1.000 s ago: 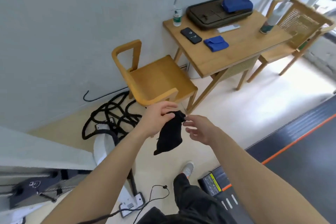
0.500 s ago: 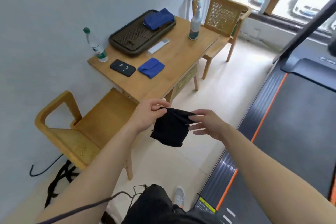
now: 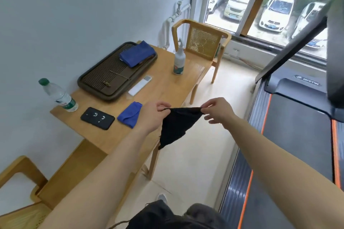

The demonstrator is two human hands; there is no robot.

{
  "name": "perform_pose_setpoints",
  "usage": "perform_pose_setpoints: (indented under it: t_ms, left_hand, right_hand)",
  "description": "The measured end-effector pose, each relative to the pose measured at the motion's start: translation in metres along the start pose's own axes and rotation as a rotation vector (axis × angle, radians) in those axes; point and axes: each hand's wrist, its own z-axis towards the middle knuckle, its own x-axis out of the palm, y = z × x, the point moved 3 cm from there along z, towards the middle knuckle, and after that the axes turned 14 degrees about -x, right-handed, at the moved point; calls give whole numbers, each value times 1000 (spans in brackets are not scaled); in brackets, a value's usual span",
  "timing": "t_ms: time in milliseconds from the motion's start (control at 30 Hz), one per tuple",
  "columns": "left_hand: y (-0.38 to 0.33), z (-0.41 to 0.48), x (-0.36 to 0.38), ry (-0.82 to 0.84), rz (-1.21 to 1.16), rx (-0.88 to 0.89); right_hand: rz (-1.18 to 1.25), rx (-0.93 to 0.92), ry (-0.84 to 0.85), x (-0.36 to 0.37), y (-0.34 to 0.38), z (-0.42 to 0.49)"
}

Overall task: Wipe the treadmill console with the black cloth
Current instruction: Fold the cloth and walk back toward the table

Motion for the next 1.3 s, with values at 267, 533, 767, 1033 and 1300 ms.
perform_pose_setpoints:
  t_ms: [267, 533, 767, 1033, 1300]
  left_hand:
    - [-38, 89, -47, -402, 12, -16]
    - [-62, 125, -82, -826, 54, -52]
    - [12, 143, 22, -658, 69, -410]
    - [75, 176, 91, -525, 18, -583]
    - [83, 261, 11, -781, -109, -519]
  right_hand:
    - [-373, -285, 152, 21, 102, 137]
    - [-357, -685, 393, 50, 166, 238]
    - [-590, -655, 739, 81, 58, 277]
    - [-497, -390, 805, 118, -42, 302]
    - [-115, -266, 616, 175, 2, 373]
